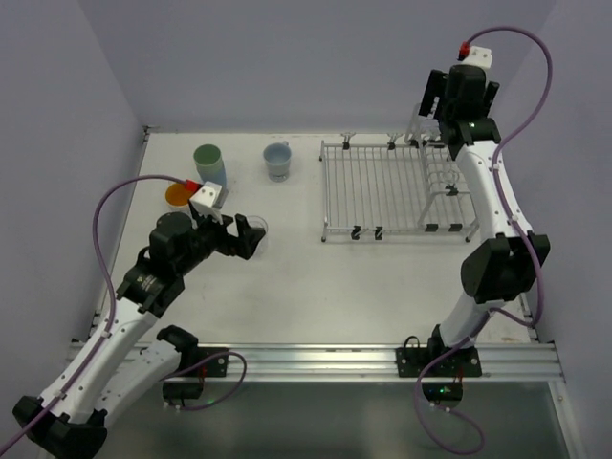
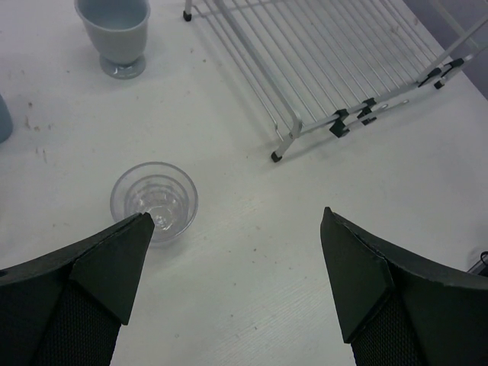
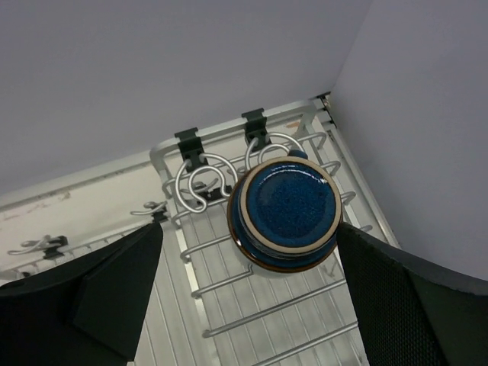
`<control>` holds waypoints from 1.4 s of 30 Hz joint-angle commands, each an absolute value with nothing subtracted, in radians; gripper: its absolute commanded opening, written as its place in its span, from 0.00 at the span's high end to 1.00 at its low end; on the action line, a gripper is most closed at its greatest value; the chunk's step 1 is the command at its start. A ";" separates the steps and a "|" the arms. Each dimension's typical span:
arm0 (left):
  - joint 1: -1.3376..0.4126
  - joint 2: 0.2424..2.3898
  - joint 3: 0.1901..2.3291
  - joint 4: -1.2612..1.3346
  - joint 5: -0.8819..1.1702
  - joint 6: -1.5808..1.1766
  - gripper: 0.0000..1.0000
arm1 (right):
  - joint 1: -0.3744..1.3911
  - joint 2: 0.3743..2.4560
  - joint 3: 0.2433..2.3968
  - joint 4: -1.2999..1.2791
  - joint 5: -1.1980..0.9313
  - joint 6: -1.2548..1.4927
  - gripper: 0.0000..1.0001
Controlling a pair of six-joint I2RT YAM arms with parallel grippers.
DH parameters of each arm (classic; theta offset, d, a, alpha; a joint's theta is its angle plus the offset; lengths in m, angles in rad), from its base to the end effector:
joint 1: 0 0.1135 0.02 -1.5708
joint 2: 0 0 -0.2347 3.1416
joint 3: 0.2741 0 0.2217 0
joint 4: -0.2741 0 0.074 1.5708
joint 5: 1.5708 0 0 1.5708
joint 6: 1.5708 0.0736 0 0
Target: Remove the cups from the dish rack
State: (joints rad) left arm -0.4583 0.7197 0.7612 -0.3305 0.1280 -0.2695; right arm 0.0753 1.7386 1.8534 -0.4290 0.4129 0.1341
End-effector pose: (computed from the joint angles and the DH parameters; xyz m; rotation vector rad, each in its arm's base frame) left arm 0.1709 -0.0948 0.2951 0.2698 1.8849 -0.6189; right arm 0.3999 0.0006 0.3853 0.3346 1.8346 -0.2440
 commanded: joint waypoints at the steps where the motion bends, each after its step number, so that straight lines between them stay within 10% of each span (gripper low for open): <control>1: -0.456 0.701 0.739 -0.189 0.179 -0.275 0.00 | 0.060 1.769 1.916 -0.434 0.475 0.094 0.01; 15: -0.456 0.765 0.756 -0.181 0.210 -0.279 0.00 | 0.023 1.881 1.934 -0.356 0.453 0.081 0.02; 24: -0.456 0.836 0.831 -0.097 0.310 -0.402 0.00 | 0.017 1.749 1.790 -0.161 0.379 0.097 0.57; 32: -0.457 0.985 0.871 0.224 0.514 -0.638 0.00 | 0.028 1.482 1.659 -0.121 0.050 0.340 0.63; 42: -0.498 1.219 0.943 0.600 0.555 -0.891 0.08 | 0.268 1.161 0.982 0.446 -0.330 1.007 0.60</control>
